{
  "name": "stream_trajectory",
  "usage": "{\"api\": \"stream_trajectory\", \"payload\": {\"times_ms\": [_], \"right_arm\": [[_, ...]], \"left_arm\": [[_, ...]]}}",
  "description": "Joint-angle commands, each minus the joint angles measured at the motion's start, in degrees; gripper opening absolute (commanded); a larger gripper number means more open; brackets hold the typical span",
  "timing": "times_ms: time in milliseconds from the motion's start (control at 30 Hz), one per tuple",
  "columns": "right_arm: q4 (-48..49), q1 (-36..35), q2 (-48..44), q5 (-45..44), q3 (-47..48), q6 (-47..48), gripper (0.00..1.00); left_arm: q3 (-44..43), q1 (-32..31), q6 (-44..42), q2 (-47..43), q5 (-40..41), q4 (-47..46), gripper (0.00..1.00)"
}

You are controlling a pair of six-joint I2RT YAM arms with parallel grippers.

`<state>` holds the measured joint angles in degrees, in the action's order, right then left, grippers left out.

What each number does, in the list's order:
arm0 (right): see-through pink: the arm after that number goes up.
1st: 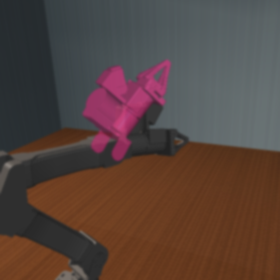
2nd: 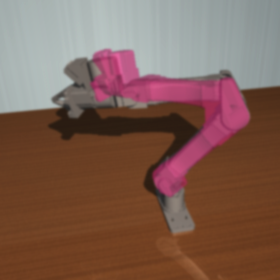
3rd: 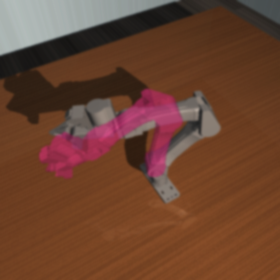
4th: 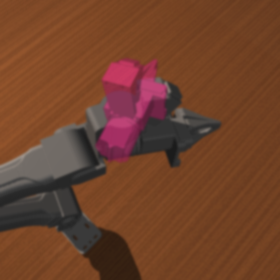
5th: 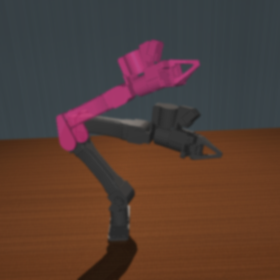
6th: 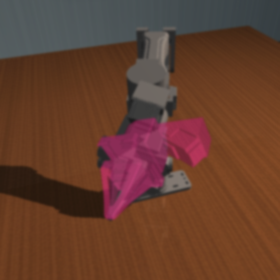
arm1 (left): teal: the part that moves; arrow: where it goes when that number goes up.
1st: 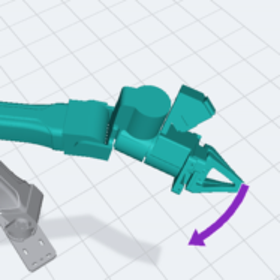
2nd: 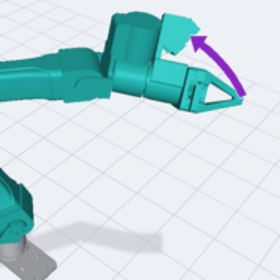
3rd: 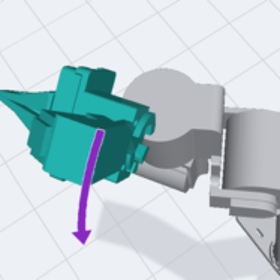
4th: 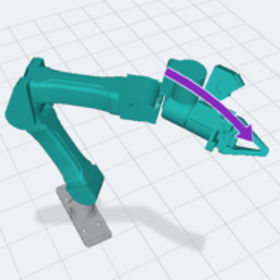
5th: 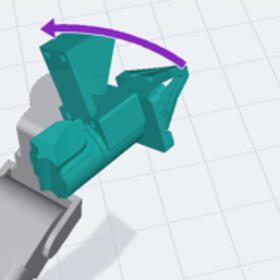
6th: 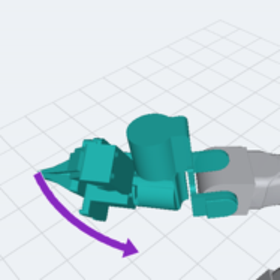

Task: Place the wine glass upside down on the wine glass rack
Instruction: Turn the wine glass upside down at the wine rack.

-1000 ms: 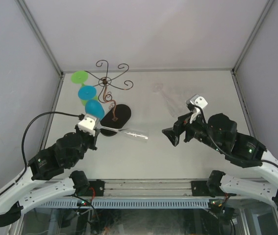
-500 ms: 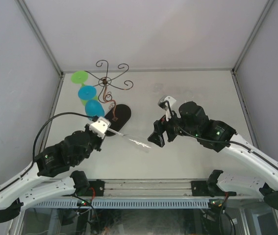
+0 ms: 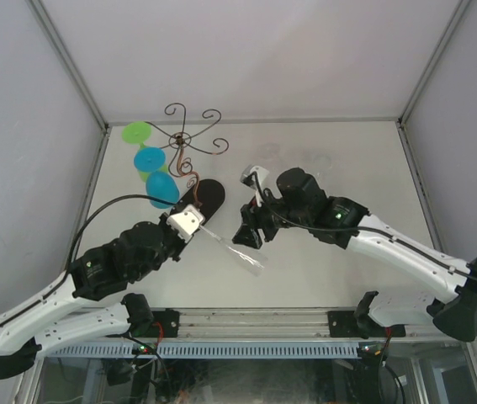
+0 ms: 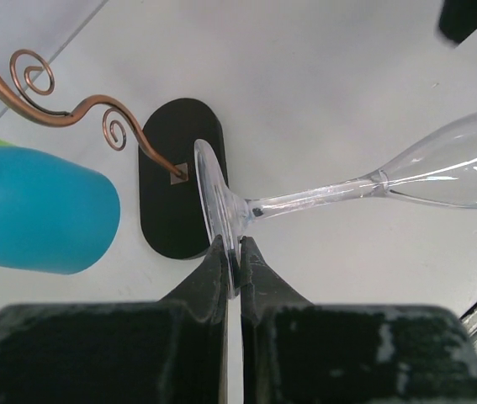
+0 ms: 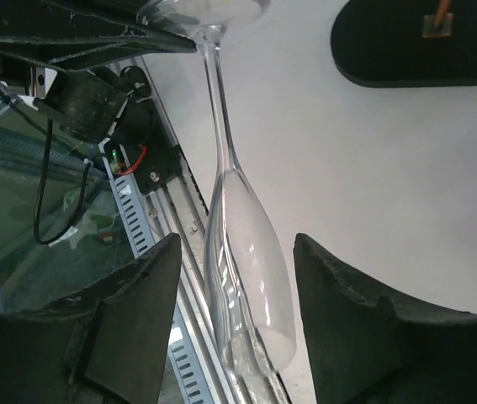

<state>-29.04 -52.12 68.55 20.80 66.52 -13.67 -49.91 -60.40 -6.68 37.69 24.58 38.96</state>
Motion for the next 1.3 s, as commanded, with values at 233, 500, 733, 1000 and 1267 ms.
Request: {"api": "stream_trajectory", "payload": {"times_ms": [233, 500, 733, 1000, 1267], "right_arm": [[6.95, -4.35, 9.13, 4.66, 5.51, 3.32, 0.45], [5.29, -4.66, 12.07, 5.29, 7.49, 5.22, 0.37], [5.31, -4.83, 13.64, 5.29, 7.55, 5.41, 0.34], [5.06, -4.92, 15.25, 5.88, 8.39, 5.74, 0.30], [4.98, -5.16, 16.15, 6.23, 8.80, 5.94, 0.22]], "left_arm": [[-0.06, -0.40, -1.72, -0.83, -6.22, -4.59, 0.00], [0.20, -0.33, -2.03, -0.70, -8.29, -4.53, 0.00], [0.38, -0.36, -2.11, -1.04, -8.74, -4.58, 0.00], [0.34, -0.29, -2.04, -0.92, -8.69, -4.51, 0.00], [0.45, -0.34, -2.10, -0.89, -8.51, -4.51, 0.00]]}}
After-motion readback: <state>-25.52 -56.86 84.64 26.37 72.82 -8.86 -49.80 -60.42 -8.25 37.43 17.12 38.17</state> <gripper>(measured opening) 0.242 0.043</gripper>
